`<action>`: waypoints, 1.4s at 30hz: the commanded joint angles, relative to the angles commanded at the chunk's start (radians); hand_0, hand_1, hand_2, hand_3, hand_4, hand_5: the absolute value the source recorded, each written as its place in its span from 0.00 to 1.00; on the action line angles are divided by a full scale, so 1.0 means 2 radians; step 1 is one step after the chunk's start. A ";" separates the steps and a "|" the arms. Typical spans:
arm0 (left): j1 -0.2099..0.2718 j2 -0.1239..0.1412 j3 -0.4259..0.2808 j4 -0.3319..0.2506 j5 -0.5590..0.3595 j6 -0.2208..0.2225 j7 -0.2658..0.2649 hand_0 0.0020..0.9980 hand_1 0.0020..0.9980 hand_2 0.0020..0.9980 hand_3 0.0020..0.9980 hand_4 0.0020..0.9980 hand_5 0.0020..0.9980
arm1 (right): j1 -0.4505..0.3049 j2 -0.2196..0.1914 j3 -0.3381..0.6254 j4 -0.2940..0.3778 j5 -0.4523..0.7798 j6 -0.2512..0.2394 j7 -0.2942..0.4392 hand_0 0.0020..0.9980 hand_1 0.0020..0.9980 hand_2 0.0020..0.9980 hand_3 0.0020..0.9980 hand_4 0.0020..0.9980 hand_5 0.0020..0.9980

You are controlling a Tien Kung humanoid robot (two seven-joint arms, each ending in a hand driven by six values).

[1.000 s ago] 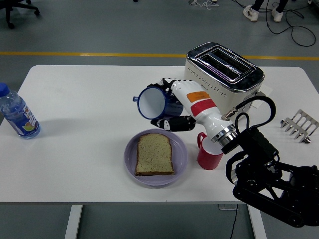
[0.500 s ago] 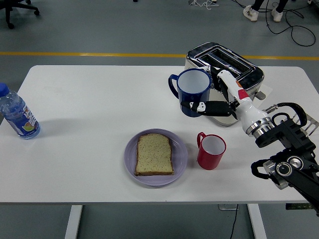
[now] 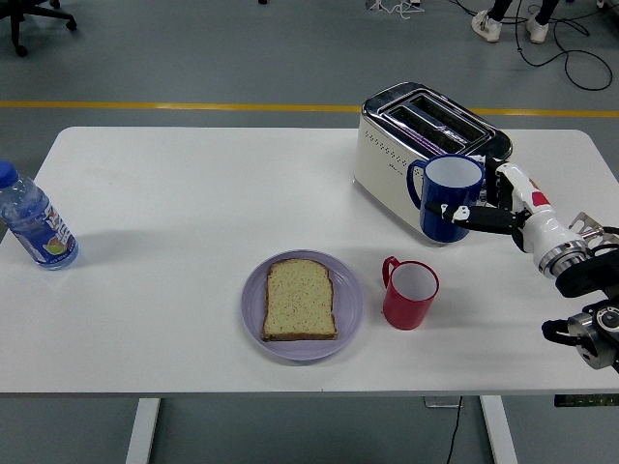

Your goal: Pick up the cup,pour liquid into bread,place the cup on the desk

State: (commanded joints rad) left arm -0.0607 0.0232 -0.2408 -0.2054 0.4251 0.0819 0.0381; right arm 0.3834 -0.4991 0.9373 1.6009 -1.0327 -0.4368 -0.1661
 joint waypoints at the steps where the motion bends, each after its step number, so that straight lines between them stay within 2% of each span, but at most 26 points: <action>1: 0.000 0.000 0.000 0.000 0.000 0.000 0.000 0.64 0.65 0.67 0.57 0.33 0.84 | -0.004 0.000 0.005 -0.003 -0.002 -0.001 0.004 0.44 0.37 0.53 0.55 0.61 0.00; 4: -0.001 0.000 0.000 0.000 0.000 0.000 0.000 0.64 0.65 0.67 0.57 0.33 0.84 | -0.012 0.001 0.017 -0.010 -0.011 -0.006 0.012 0.44 0.37 0.53 0.55 0.61 0.00; 11: -0.002 0.000 -0.001 0.000 0.002 0.000 0.000 0.64 0.65 0.67 0.57 0.33 0.84 | -0.054 0.020 0.069 -0.040 -0.013 -0.035 0.070 0.44 0.38 0.53 0.55 0.60 0.00; 19: -0.002 0.000 0.001 0.000 0.003 0.000 0.000 0.64 0.65 0.67 0.57 0.33 0.84 | -0.090 0.059 0.118 -0.073 -0.002 -0.065 0.131 0.45 0.38 0.52 0.55 0.57 0.00; 32: -0.003 -0.001 0.003 0.000 0.003 0.000 0.000 0.64 0.65 0.67 0.57 0.33 0.84 | -0.136 0.112 0.160 -0.132 -0.005 -0.056 0.236 0.47 0.38 0.52 0.55 0.56 0.00; 42: 0.000 -0.001 0.010 0.000 0.001 -0.001 0.000 0.64 0.65 0.67 0.57 0.33 0.84 | -0.158 0.141 0.171 -0.183 -0.016 -0.042 0.282 0.48 0.38 0.53 0.56 0.57 0.00</action>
State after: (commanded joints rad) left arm -0.0610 0.0202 -0.2212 -0.2048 0.4275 0.0805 0.0385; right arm 0.0671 -0.2170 1.2786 1.2349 -1.0642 -0.5216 0.3987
